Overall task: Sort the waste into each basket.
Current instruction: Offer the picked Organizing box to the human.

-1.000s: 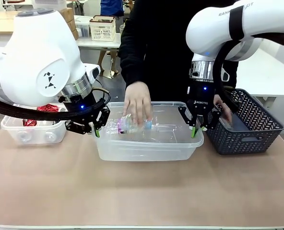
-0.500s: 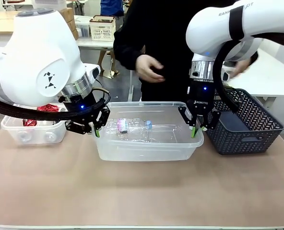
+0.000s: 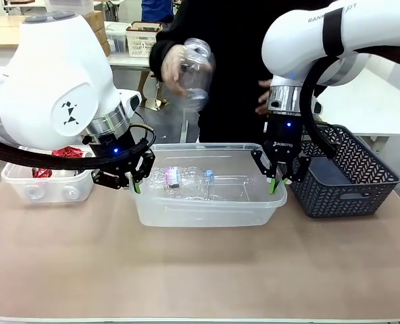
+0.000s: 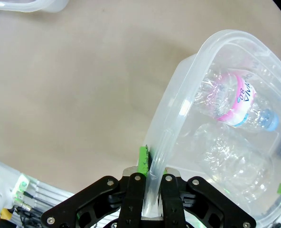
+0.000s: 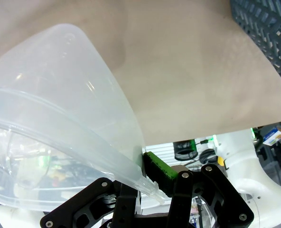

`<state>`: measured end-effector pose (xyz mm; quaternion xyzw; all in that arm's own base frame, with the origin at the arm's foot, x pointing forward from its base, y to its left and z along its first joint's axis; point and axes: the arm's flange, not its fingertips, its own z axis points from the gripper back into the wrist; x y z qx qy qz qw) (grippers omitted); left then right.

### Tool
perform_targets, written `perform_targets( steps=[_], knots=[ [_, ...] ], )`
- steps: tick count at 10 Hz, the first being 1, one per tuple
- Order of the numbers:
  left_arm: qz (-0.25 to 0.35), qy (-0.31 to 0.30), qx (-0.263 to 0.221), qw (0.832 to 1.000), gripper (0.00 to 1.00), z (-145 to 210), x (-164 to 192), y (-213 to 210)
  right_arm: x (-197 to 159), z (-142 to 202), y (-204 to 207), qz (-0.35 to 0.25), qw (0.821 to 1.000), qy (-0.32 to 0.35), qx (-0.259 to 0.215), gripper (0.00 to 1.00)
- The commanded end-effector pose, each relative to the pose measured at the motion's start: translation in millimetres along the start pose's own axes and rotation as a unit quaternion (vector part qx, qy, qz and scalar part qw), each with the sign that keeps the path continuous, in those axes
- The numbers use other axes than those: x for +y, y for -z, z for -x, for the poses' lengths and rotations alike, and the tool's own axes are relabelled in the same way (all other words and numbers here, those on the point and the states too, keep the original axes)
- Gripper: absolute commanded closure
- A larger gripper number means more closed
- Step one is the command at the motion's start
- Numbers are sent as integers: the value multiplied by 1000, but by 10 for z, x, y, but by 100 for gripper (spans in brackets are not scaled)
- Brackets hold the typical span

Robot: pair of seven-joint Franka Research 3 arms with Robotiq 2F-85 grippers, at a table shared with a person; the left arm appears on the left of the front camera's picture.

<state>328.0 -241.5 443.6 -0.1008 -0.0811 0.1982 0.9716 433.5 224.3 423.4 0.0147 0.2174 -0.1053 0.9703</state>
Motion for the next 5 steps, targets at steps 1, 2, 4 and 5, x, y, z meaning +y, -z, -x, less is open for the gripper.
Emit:
perform_targets(
  steps=[1,2,4,5],
  knots=[
    [4,-21,-10,1000,100,-45,32,-34,6,63,-15,-2,1000,8,6,100],
    [4,-21,-10,1000,100,-45,32,-34,6,63,-15,-2,1000,8,6,100],
    [4,-21,-10,1000,100,-45,32,-34,6,63,-15,-2,1000,8,6,100],
    [4,-21,-10,1000,100,-45,32,-34,6,63,-15,-2,1000,8,6,100]
  ],
)
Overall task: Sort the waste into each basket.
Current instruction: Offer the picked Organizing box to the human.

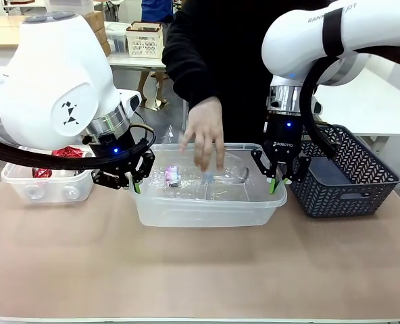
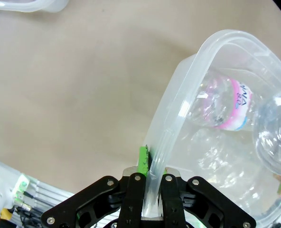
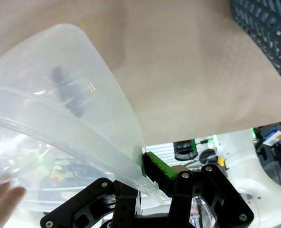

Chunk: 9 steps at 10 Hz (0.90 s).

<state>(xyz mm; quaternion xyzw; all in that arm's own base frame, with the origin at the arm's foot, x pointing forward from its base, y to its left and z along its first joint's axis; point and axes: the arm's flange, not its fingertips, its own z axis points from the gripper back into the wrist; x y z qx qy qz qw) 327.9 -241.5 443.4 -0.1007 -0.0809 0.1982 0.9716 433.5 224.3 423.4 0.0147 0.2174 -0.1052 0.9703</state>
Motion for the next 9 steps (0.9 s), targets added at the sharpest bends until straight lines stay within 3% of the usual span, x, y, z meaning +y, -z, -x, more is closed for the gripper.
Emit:
perform_targets(
  steps=[1,9],
  knots=[
    [4,-21,-10,1000,100,-46,32,-35,5,62,-16,-2,1000,8,6,100],
    [4,-21,-10,1000,100,-46,32,-35,5,62,-16,-2,1000,8,6,100]
  ],
)
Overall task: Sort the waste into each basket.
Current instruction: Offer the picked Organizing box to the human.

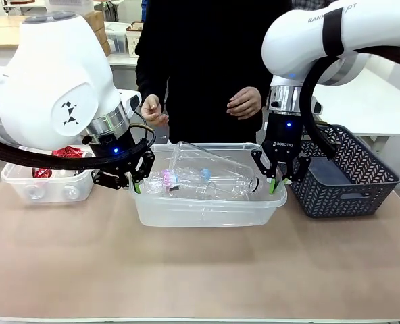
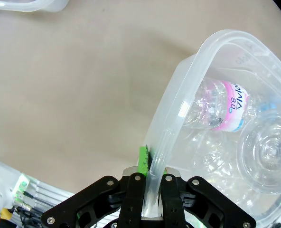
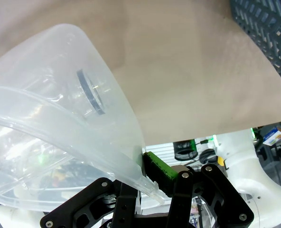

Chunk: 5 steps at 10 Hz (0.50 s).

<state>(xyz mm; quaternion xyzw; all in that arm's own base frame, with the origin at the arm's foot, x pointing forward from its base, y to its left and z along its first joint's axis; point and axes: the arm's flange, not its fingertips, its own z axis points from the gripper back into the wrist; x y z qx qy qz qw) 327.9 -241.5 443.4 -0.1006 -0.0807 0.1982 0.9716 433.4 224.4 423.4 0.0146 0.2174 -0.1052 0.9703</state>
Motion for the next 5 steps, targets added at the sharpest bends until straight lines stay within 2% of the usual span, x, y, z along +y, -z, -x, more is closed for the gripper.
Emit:
perform_targets(
  steps=[1,5],
  knots=[
    [4,-21,-11,1000,100,-46,31,-35,5,62,-16,-2,1000,8,6,100],
    [4,-21,-11,1000,100,-46,31,-35,5,62,-16,-2,1000,8,6,100]
  ],
)
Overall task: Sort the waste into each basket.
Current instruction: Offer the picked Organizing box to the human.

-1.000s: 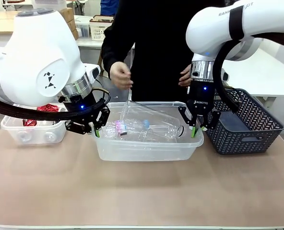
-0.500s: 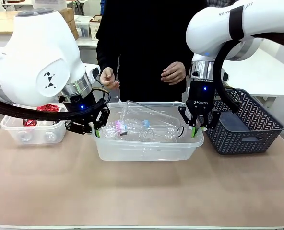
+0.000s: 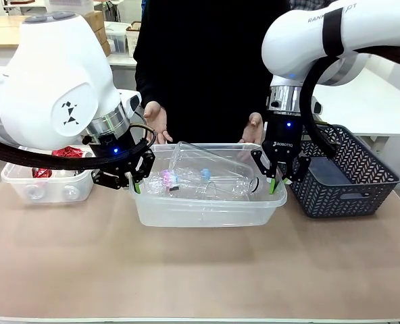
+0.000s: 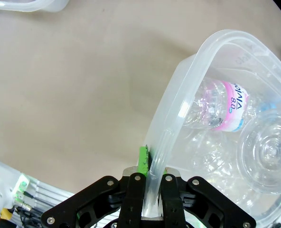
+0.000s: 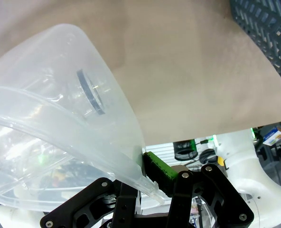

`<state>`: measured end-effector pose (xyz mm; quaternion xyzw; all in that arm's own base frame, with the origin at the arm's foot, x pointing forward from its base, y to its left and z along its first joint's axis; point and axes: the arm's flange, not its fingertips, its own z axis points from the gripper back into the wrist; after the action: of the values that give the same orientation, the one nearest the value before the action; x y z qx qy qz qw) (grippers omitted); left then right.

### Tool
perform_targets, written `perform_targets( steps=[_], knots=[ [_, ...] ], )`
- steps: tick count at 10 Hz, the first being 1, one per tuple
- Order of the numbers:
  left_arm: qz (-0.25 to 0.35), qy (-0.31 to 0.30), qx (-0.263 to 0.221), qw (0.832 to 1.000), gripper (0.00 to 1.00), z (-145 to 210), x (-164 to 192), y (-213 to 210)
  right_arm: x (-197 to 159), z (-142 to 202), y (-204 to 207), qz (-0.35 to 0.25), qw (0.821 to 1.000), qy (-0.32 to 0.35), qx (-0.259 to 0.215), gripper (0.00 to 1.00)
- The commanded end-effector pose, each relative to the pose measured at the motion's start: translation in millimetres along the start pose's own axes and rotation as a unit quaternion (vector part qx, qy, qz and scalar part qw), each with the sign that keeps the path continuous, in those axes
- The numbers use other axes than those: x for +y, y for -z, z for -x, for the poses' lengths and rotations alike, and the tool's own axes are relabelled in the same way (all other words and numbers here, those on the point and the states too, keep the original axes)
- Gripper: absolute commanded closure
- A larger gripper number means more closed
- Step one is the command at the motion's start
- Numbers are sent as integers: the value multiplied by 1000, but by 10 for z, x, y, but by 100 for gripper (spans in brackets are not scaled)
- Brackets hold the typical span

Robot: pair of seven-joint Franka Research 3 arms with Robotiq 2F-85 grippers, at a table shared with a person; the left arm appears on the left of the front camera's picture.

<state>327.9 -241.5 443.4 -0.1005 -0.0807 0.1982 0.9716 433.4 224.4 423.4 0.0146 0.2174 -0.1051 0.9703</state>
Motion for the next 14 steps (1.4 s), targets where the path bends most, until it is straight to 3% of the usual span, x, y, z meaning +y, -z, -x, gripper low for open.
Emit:
perform_targets(
  steps=[1,4,6,10,11,12,14],
  knots=[
    [0,0,0,1000,96,0,0,0,0,0,0,0,1000,0,0,95],
    [26,-17,-47,998,96,-716,-220,59,422,-649,-495,-14,1000,-10,22,95],
    [42,-38,-37,998,96,-956,-293,199,546,-878,-519,-26,999,-8,34,95],
    [42,-42,-5,998,96,-1085,-355,442,519,-1035,-304,-49,997,-6,55,95],
    [22,-18,-5,1000,96,-1091,-133,400,511,-1055,-231,-56,996,-5,62,95],
    [22,-18,-5,1000,96,-1091,-133,400,375,-1172,-344,-18,999,-8,30,95],
    [22,-18,-5,1000,96,-1091,-133,400,375,-1172,-344,-18,999,-8,30,95]
  ],
)
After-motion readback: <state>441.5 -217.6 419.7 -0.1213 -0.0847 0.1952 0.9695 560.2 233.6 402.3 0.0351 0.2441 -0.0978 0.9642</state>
